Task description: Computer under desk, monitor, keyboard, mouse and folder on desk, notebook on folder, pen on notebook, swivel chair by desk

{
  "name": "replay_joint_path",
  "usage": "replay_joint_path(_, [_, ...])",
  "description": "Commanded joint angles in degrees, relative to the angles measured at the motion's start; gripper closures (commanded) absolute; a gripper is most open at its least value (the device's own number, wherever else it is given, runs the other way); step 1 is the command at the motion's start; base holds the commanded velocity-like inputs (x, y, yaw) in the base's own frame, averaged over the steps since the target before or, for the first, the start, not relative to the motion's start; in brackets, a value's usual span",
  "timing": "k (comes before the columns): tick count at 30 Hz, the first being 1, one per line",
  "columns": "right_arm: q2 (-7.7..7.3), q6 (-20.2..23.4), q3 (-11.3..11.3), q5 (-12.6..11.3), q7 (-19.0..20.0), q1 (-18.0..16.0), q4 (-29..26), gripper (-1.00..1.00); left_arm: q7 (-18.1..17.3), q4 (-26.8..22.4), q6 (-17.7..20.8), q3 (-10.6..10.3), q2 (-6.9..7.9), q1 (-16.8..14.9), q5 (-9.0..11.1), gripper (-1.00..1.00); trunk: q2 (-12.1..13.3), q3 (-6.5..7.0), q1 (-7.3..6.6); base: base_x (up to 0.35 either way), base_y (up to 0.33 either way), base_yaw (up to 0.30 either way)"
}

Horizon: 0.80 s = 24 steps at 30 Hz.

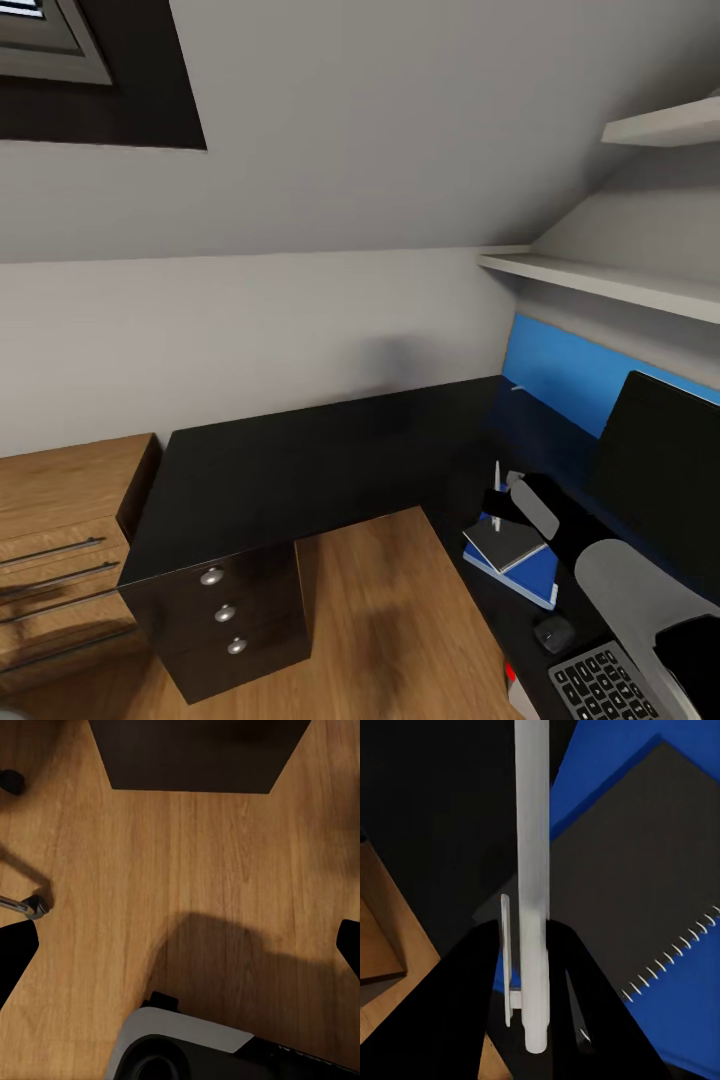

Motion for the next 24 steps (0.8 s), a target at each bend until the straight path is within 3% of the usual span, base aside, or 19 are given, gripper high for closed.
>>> replay_joint_path(1, [-0.08, 0.1, 0.4, -0.6, -0.4, 0.0, -0.1, 1.0, 0.5, -0.1, -0.1, -0.3, 0.02, 0.0, 0.0, -1.0, -0.1, -0.07, 0.02, 0.0, 0.0, 0.0])
replay_joint_path(8, [0.2, 0.4, 0.3, -1.1, -0.4, 0.0, -0.1, 1.0, 0.5, -0.1, -0.1, -0.3, 0.02, 0.0, 0.0, -1.0, -0.1, 0.04, 0.02, 0.0, 0.0, -0.052])
replay_joint_path(14, [0.2, 0.5, 0.3, -3.4, -0.5, 0.0, -0.1, 1.0, 0.5, -0.1, -0.1, -0.3, 0.09, 0.0, 0.0, -1.0, -0.1, 0.18, 0.02, 0.0, 0.0, -0.176])
replay_joint_path(24, [0.99, 0.3, 0.4, -4.0, -0.4, 0.0, -0.1, 1.0, 0.4, -0.1, -0.1, -0.3, 0.11, 0.0, 0.0, -1.0, -0.1, 0.2, 0.02, 0.0, 0.0, -0.101])
